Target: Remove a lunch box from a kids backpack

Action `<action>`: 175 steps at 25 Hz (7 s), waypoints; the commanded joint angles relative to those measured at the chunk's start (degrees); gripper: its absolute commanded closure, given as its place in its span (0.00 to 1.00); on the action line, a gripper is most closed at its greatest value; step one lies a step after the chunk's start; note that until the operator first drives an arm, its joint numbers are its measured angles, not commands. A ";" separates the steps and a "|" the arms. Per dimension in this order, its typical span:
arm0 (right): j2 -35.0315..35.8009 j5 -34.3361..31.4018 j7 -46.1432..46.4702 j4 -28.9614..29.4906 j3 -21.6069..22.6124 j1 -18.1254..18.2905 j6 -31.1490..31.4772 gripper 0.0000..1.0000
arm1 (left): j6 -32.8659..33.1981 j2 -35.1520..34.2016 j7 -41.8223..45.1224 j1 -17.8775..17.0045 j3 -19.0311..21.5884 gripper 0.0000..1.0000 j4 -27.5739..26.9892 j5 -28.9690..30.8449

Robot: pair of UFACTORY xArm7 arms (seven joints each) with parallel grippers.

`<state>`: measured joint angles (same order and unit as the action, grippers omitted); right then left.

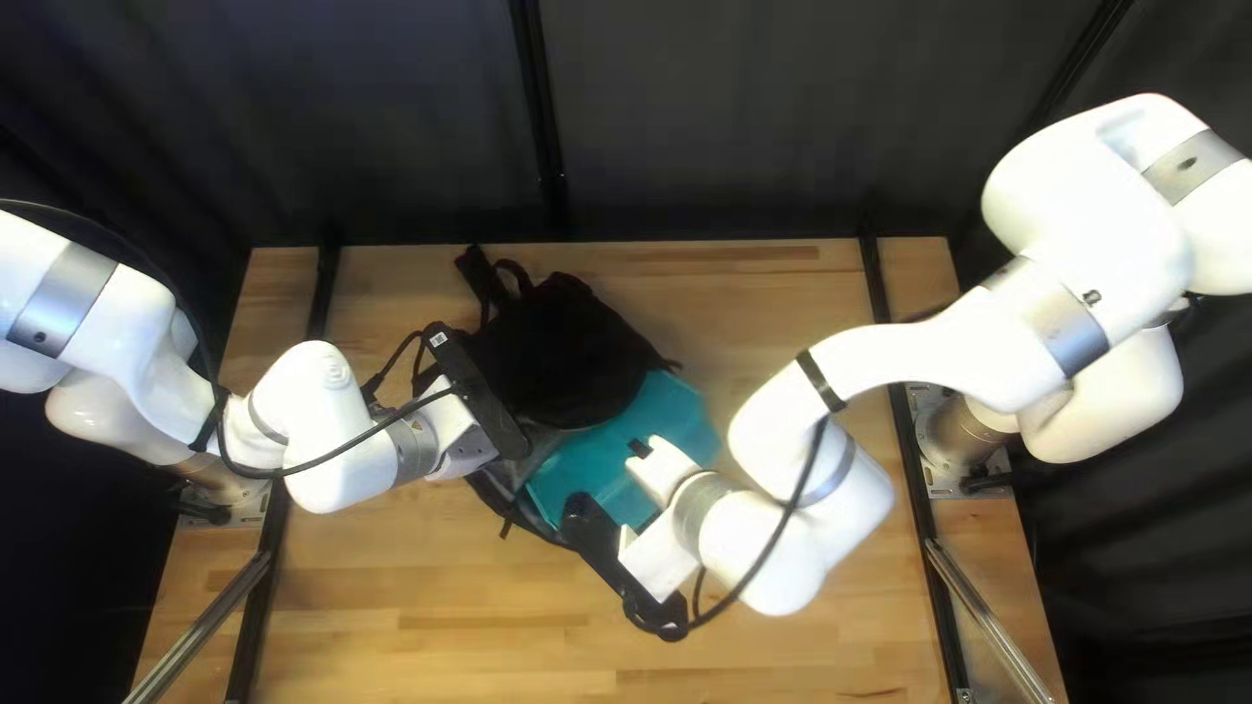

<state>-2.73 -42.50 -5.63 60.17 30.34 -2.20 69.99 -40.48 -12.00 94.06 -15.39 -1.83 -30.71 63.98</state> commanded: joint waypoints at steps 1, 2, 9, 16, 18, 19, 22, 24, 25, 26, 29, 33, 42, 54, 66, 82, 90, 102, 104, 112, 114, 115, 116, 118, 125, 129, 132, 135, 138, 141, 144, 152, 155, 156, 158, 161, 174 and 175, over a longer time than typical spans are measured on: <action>-1.55 1.00 0.68 0.13 0.19 -0.24 2.18 1.00 | 0.13 0.00 0.09 0.09 -0.10 1.00 0.09 0.07; -2.06 1.30 0.89 -0.03 0.16 -0.26 2.53 1.00 | 0.12 -0.07 0.11 0.09 -0.10 1.00 0.18 0.08; -5.67 3.61 2.28 -1.05 -0.21 -0.29 5.75 1.00 | -1.12 -1.05 -1.10 -0.53 0.43 1.00 0.59 -1.07; -11.31 6.43 5.36 -5.02 -2.97 0.47 6.28 1.00 | -3.02 -1.71 -2.84 -1.56 1.30 1.00 0.45 -2.89; -13.20 7.13 6.63 -6.82 -4.46 0.94 5.79 1.00 | -3.53 -2.07 -3.34 -1.80 1.50 1.00 0.54 -3.31; -14.11 7.45 7.21 -7.73 -5.22 1.15 5.49 1.00 | -3.66 -2.16 -3.46 -1.86 1.55 1.00 0.58 -3.41; -16.72 8.34 8.82 -9.99 -7.16 1.56 5.20 1.00 | -4.51 -3.35 -3.76 -2.31 1.96 1.00 1.62 -4.11; -18.91 8.99 10.11 -11.61 -8.55 1.78 5.38 1.00 | -4.93 -4.05 -3.76 -2.53 2.19 1.00 2.22 -4.46; -19.76 9.18 10.65 -12.24 -9.15 1.89 5.45 1.00 | -5.30 -4.61 -3.80 -2.73 2.37 1.00 2.63 -4.78; -20.29 9.32 11.05 -12.62 -9.60 2.02 5.52 1.00 | -5.51 -4.89 -3.83 -2.84 2.48 1.00 2.84 -4.94; -22.67 9.49 13.01 -14.55 -11.75 2.58 5.32 1.00 | -6.13 -5.57 -3.84 -3.16 2.83 1.00 3.31 -5.41; -25.25 9.03 15.51 -17.49 -15.14 3.75 3.96 1.00 | -6.72 -5.48 -3.55 -3.49 3.32 1.00 3.27 -5.66; -28.90 4.57 17.86 -26.26 -22.95 7.64 -4.89 1.00 | -7.21 -5.45 -3.88 -3.81 3.68 1.00 3.02 -5.87; -29.90 0.83 12.96 -32.48 -24.57 9.78 -11.82 1.00 | -7.93 -6.78 -4.07 -4.24 4.00 1.00 3.82 -6.71; -26.55 5.05 2.17 -33.29 -14.73 4.10 -10.54 1.00 | -8.05 -6.87 -5.47 -4.23 3.68 1.00 2.99 -7.10; -19.61 11.08 -10.44 -33.32 -4.04 -2.14 -9.46 1.00 | -8.26 -6.75 -5.28 -4.42 4.00 1.00 2.86 -7.06; -21.55 12.62 -11.46 -36.09 -4.36 -2.90 -10.77 1.00 | -8.55 -6.90 -5.81 -4.41 3.96 1.00 2.68 -7.18; -19.13 9.98 -12.89 -38.21 -5.70 -0.81 -16.99 1.00 | -8.77 -7.05 -6.08 -4.47 3.99 1.00 2.74 -7.27; -18.86 9.79 -13.15 -38.31 -5.75 -0.66 -17.62 1.00 | -8.78 -7.08 -6.14 -4.48 3.99 1.00 2.75 -7.30; -19.50 9.70 -13.02 -40.05 -6.78 -0.27 -19.83 1.00 | -8.77 -7.12 -6.20 -4.56 4.01 1.00 2.83 -7.47; -19.91 10.04 -13.36 -40.85 -6.80 -0.49 -20.28 1.00 | -8.72 -7.17 -6.03 -4.57 4.03 1.00 2.96 -7.47; -19.97 10.13 -13.54 -41.17 -6.79 -0.54 -20.54 1.00 | -8.68 -7.17 -5.93 -4.57 4.03 1.00 3.01 -7.48; -19.99 10.19 -13.78 -41.48 -6.74 -0.60 -20.82 1.00 | -8.64 -7.14 -5.86 -4.56 4.03 1.00 3.03 -7.47; -19.98 10.34 -14.09 -41.78 -6.68 -0.71 -21.13 1.00 | -8.59 -7.17 -5.78 -4.56 4.01 1.00 3.09 -7.49; -20.80 10.84 -14.18 -41.56 -6.62 -1.02 -20.61 0.00 | -8.53 -7.14 -5.76 -4.58 3.99 1.00 3.02 -7.59; -21.17 10.99 -14.50 -41.87 -6.46 -1.20 -20.54 0.00 | -8.57 -7.13 -5.75 -4.63 4.05 1.00 3.00 -7.66; -22.03 12.03 -13.63 -40.71 -6.34 -1.91 -18.49 0.00 | -8.56 -7.10 -5.76 -4.63 4.05 1.00 2.99 -7.64; -23.90 13.30 -10.86 -38.79 -6.95 -2.61 -14.79 0.00 | -8.53 -7.04 -5.79 -4.60 4.02 1.00 2.93 -7.60; -25.69 13.78 -7.29 -36.83 -8.25 -2.50 -11.43 0.00 | -8.52 -6.93 -6.00 -4.56 3.93 1.00 2.70 -7.62; -26.72 13.49 -3.31 -35.09 -10.41 -1.61 -9.63 0.00 | -8.42 -6.70 -6.51 -4.47 3.71 1.00 2.25 -7.66; -27.55 13.17 1.29 -33.20 -13.23 -0.47 -8.47 0.00 | -8.35 -6.68 -6.76 -4.44 3.62 1.00 2.12 -7.67; -31.26 10.41 12.56 -31.39 -22.37 3.61 -9.28 0.00 | -7.91 -4.81 -7.60 -4.55 3.51 1.00 0.22 -7.96; -32.35 9.29 16.01 -32.76 -26.91 5.12 -13.33 0.00 | -7.83 -4.27 -8.51 -4.68 3.42 1.00 -0.54 -8.34; -32.20 9.21 16.44 -32.87 -27.56 5.33 -14.16 0.00 | -7.97 -4.37 -8.86 -4.78 3.46 1.00 -0.63 -8.55; -31.81 9.17 16.87 -33.01 -28.38 5.49 -15.40 0.00 | -8.50 -4.16 -10.27 -5.07 3.53 1.00 -1.34 -9.17; -32.03 9.20 17.96 -33.92 -29.88 5.73 -17.14 0.00 | -9.56 -3.19 -13.06 -5.57 3.72 1.00 -3.20 -10.25; -35.37 11.04 21.10 -35.84 -33.20 5.50 -17.78 0.00 | -15.86 -4.77 -24.12 -8.21 5.35 0.00 -8.58 -14.10; -35.34 11.11 21.22 -35.83 -33.33 5.49 -17.82 0.00 | -16.42 -5.09 -24.61 -8.47 5.61 0.00 -8.92 -14.26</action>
<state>-38.15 -31.57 15.36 24.23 -2.74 3.32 52.20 -55.75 -16.39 70.56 -23.31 3.27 -38.91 50.22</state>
